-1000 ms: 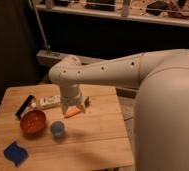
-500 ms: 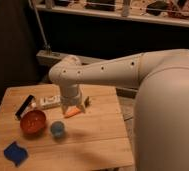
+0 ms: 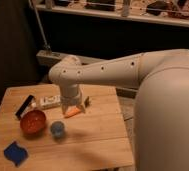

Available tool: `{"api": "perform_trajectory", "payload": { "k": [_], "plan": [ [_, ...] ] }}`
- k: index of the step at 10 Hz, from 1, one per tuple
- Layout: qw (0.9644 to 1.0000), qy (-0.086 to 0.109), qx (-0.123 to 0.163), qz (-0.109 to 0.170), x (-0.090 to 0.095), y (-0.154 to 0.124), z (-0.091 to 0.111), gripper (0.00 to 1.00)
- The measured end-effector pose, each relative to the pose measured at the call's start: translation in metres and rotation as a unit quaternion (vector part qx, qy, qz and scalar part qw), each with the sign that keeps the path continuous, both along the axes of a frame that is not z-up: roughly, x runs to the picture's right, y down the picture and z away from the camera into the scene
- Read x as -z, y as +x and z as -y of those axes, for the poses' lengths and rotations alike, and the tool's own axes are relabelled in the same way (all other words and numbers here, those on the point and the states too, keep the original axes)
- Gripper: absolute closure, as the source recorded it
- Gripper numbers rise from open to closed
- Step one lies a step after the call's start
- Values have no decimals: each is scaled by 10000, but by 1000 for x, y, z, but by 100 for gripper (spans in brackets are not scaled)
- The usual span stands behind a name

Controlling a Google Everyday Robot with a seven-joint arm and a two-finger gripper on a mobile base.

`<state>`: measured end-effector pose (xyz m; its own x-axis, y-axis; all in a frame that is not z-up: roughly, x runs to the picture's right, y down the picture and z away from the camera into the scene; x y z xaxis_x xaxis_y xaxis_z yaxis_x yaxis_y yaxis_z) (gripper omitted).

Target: Wipe the white sponge on the table

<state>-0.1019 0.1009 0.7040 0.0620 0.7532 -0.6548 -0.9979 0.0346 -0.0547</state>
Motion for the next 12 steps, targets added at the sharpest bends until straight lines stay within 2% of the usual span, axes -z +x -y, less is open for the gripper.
{"api": "perform_trajectory", "payload": {
  "k": [6,7,9,10,11,12],
  "plan": [
    [10000,5,5,4,0,0,0,35],
    [9999,47,106,32,3,-4,0,35],
    [9981,159,495,317,16,-37,-12,35],
    [9951,222,776,569,29,-62,-24,35],
    [9895,299,1140,840,45,-88,-39,35],
    [9846,338,1359,1044,56,-105,-51,35]
  ]
}}
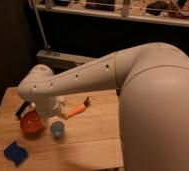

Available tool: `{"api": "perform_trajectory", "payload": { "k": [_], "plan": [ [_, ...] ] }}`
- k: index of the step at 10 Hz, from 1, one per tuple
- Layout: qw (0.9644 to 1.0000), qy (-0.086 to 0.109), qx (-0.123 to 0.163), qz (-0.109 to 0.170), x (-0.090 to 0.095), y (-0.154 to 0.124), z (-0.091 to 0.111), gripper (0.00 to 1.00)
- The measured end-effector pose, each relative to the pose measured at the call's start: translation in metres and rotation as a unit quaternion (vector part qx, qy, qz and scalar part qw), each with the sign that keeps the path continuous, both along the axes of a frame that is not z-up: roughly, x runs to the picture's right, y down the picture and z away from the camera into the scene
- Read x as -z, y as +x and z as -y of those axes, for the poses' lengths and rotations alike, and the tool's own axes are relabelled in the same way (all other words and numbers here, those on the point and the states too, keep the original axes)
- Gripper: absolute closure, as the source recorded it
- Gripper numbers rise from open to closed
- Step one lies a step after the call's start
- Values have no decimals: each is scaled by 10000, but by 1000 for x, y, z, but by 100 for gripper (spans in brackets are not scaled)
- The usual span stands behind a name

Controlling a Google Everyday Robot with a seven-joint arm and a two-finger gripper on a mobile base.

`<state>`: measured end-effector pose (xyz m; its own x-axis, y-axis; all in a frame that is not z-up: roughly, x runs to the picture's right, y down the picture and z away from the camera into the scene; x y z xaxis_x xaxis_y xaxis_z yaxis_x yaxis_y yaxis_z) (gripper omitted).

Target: Wipe the white sponge on the table

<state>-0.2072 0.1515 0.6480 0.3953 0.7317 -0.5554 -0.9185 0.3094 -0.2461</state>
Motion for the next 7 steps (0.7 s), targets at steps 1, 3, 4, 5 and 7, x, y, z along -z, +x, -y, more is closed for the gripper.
{"api": "perform_trajectory", "payload": {
  "k": [1,3,4,5,7],
  "plan": [
    [9991,53,316,269,14,-22,-16,35],
    [9921,196,940,812,35,-60,-42,35],
    [9865,243,1205,1085,43,-77,-54,35],
    [9791,290,1486,1358,48,-96,-65,35],
    [9716,343,1731,1579,49,-117,-76,35]
  ]
}}
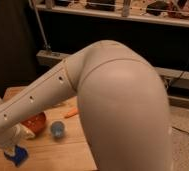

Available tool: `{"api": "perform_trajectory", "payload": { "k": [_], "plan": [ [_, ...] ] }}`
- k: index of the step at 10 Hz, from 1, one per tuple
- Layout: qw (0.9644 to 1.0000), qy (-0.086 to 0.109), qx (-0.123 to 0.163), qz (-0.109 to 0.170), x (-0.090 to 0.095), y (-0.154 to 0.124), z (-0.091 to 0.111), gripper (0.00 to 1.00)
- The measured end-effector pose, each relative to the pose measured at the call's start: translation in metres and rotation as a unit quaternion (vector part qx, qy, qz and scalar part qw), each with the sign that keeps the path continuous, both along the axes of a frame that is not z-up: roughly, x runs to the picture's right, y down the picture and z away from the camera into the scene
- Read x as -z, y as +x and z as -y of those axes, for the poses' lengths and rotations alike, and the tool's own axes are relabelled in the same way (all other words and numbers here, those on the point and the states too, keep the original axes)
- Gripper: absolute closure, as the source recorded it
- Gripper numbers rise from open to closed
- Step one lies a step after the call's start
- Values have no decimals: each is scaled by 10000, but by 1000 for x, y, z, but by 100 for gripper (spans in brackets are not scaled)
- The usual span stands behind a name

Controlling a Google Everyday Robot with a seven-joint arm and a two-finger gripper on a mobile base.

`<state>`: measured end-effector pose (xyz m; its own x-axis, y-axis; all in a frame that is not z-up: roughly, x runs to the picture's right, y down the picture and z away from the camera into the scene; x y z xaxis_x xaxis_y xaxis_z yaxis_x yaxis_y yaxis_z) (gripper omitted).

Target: Wipe the white sponge on the table

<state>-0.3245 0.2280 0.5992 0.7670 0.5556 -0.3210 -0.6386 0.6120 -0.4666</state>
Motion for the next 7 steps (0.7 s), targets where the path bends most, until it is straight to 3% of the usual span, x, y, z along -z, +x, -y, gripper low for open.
{"api": "perform_trajectory", "payload": {
  "k": [4,7],
  "plan": [
    [9988,139,445,130,-23,-41,-33,35],
    [9985,155,487,187,-48,-67,-47,35]
  ]
}}
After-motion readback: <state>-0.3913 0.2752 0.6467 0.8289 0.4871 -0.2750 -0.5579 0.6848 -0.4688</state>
